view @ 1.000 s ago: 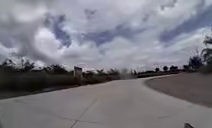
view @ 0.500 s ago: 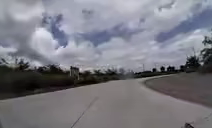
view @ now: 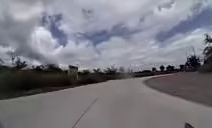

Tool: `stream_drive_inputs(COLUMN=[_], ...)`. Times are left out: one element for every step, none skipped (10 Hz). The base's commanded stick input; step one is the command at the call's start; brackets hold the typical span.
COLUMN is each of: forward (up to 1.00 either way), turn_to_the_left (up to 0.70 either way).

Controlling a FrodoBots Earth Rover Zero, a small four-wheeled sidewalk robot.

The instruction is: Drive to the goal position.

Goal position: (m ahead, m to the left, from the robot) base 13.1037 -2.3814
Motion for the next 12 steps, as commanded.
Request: stream_drive_inputs(forward=[0.69, 0.69, 0.69, 0.69, 0.69, 0.69, 0.69, 0.69, 0.69, 0.69, 0.69, 0.69], turn_to_the_left=[-0.11, -0.11, -0.11, -0.08, 0.01, 0.01, 0.01, 0.01, 0.01, 0.01, -0.09, -0.11])
